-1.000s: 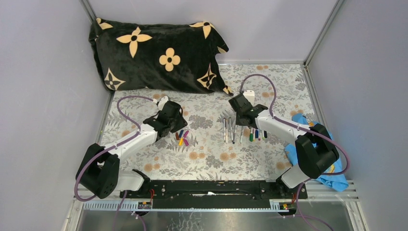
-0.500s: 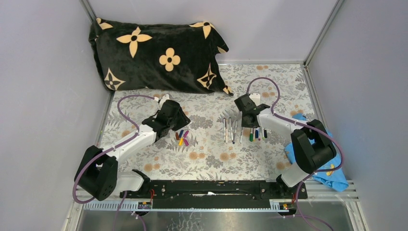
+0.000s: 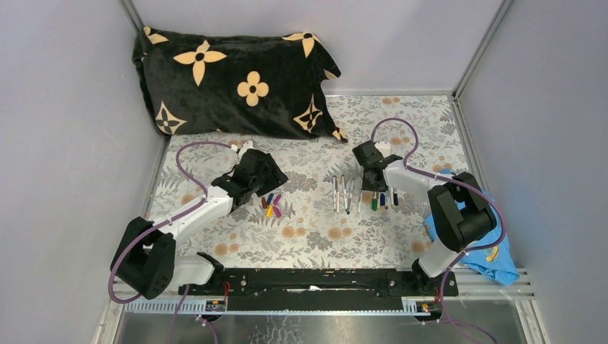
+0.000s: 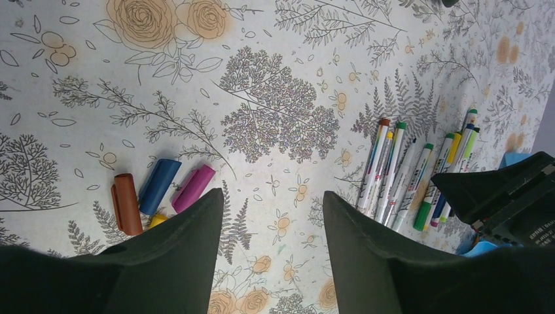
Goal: Open the pen caps
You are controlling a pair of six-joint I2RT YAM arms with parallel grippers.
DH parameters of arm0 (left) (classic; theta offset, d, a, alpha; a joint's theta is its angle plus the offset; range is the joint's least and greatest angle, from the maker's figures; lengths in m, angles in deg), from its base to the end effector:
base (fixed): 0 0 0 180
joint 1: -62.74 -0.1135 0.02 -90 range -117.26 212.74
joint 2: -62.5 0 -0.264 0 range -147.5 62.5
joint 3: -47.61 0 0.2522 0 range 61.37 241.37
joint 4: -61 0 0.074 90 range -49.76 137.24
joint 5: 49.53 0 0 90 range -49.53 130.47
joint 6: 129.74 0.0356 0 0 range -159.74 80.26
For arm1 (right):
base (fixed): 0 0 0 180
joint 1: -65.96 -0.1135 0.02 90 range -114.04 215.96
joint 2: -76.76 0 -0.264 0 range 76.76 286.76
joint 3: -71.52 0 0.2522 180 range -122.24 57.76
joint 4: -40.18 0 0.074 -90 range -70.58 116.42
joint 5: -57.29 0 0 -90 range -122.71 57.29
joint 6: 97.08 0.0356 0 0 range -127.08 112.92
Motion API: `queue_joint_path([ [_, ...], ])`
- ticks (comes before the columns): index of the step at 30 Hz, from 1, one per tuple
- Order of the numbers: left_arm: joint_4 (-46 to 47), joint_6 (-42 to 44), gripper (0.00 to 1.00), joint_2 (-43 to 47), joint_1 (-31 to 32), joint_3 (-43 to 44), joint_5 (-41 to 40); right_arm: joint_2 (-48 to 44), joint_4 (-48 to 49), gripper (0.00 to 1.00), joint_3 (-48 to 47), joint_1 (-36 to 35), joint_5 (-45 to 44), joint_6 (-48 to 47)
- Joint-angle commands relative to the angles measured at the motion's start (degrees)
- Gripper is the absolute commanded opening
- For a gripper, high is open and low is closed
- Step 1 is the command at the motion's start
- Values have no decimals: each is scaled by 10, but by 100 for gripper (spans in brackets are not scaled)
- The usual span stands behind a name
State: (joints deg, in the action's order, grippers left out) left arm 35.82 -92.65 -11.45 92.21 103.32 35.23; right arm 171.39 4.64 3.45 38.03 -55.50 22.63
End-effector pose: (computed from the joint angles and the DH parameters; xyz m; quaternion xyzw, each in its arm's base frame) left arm 0.2332 -0.1281 0.2130 -0.2041 0.8948 -0.2285 0.3249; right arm 0.2864 0.1362 0.1695 0.0624 0.9505 -0.0541 0.2995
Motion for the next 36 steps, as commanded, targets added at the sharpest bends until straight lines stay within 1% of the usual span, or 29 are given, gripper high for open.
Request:
queue_joint_path([
  [1,32,7,64,3,-2,-9,4,12,16,35,0,8,11,-11],
  [8,34,10,65,-3,-2,-4,5,24,25,35,3,19,21,-15],
  [11,35,10,69,-7,-2,-1,7,31,28,34,6,24,26,-15],
  [13,35,10,72,-7,-2,0,7,36,29,32,9,25,31,-15],
  [16,36,10,76,-8,-2,1,8,38,33,25,13,25,33,-14],
  [18,37,10,77,-7,-2,1,8,36,34,15,15,25,33,-14],
  [20,38,11,78,-7,-2,1,10,29,32,3,15,25,31,-15],
  [21,39,13,79,-7,-2,1,12,24,30,0,15,25,30,-15],
  [24,48,18,81,-4,-2,-1,23,4,22,0,11,25,28,-19],
  [26,72,23,82,-1,-2,-9,46,-15,12,0,5,24,28,-25],
  [32,174,30,85,3,-2,-45,161,-93,7,0,1,19,61,-34],
  [33,192,30,96,5,-1,-54,177,-107,8,0,1,16,67,-35],
  [34,206,31,98,7,-1,-59,194,-118,6,0,0,11,71,-34],
  [36,234,34,98,10,4,-69,226,-142,6,0,-5,4,89,-29],
])
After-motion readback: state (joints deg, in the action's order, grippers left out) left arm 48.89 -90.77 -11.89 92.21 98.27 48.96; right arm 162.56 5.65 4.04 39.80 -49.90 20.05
